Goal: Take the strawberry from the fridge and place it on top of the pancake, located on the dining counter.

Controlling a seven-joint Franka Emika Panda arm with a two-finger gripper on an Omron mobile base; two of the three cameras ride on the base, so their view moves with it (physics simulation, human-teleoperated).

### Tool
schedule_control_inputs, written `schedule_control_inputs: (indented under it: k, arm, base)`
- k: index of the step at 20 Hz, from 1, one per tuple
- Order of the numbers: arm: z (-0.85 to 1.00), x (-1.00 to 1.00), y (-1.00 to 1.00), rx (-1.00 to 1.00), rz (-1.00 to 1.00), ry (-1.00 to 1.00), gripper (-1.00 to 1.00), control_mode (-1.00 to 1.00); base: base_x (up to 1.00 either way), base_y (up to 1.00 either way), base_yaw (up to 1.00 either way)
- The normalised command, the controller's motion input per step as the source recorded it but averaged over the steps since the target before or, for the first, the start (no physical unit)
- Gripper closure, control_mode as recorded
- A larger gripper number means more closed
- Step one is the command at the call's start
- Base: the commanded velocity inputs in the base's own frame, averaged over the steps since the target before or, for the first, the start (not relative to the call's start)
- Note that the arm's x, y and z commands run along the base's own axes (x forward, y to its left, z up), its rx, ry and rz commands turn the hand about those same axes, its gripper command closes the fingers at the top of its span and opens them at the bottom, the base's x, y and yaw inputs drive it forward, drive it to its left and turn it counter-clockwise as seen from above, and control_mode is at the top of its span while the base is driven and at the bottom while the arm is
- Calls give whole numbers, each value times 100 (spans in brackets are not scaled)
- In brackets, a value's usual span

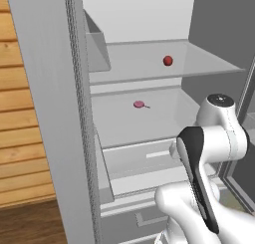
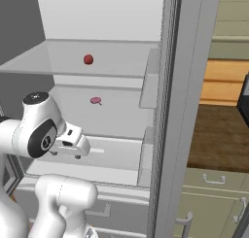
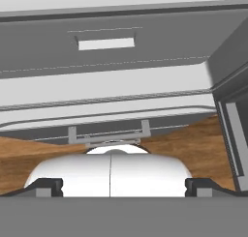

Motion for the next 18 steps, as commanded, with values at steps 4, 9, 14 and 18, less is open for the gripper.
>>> schedule_control_inputs:
  k: [4,9,14,18]
  arm:
    - [0,0,0,0,0,0,-100,100]
    - [5,22,0,-1,0,-15,-100,-100]
    - [38,34,13,-3,0,-39,-100,-100]
    - [74,24,10,-6,4,-36,-100,-100]
  base:
    - [45,1,-1]
    - [5,0,0]
    - [0,0,0]
    - [0,0,0]
